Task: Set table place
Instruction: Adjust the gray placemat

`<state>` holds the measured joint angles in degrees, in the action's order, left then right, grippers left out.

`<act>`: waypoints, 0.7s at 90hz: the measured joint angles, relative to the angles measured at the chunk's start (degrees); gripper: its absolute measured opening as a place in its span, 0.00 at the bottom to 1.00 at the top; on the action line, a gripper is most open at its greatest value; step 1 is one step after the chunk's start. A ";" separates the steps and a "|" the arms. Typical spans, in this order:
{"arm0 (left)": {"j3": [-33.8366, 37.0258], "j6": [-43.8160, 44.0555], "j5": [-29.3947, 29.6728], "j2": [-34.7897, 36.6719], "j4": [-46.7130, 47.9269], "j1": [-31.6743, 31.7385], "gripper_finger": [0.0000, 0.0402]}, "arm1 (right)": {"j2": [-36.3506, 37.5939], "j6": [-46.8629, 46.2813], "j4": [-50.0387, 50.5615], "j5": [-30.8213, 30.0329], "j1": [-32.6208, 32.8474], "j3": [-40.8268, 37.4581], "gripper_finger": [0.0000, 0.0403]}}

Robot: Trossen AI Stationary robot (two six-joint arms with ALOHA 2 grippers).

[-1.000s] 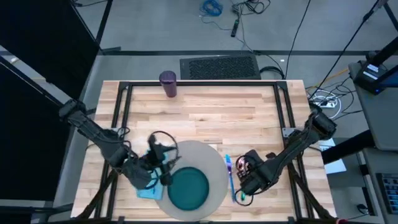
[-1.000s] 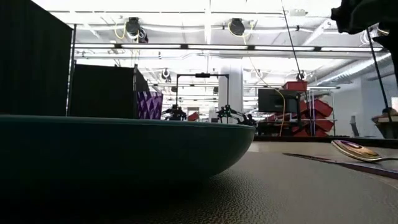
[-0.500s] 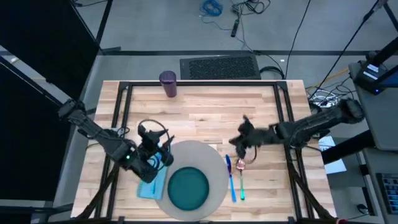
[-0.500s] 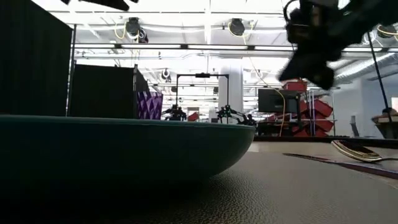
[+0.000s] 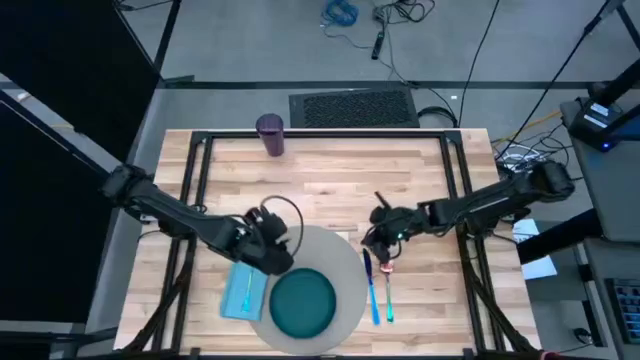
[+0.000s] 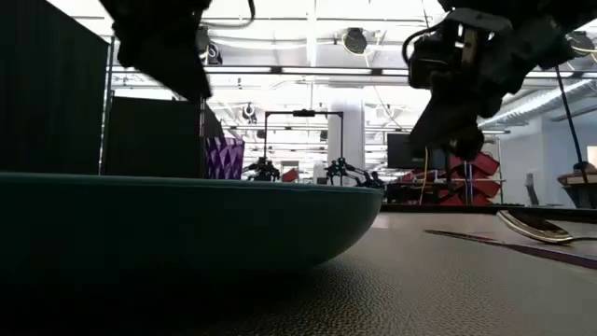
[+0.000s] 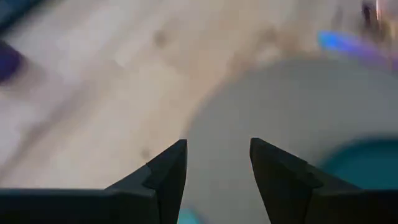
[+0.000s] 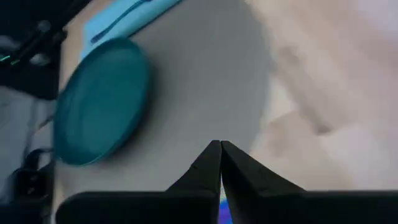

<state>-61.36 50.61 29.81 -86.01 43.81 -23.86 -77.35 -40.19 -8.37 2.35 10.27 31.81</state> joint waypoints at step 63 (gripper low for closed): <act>1.40 1.49 -8.85 -12.18 6.10 -4.02 0.40 | -17.85 5.73 0.23 3.54 -3.22 11.96 0.00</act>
<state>-59.96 52.10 20.96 -98.19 49.92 -27.88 -95.20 -34.46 -8.14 5.89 7.05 43.77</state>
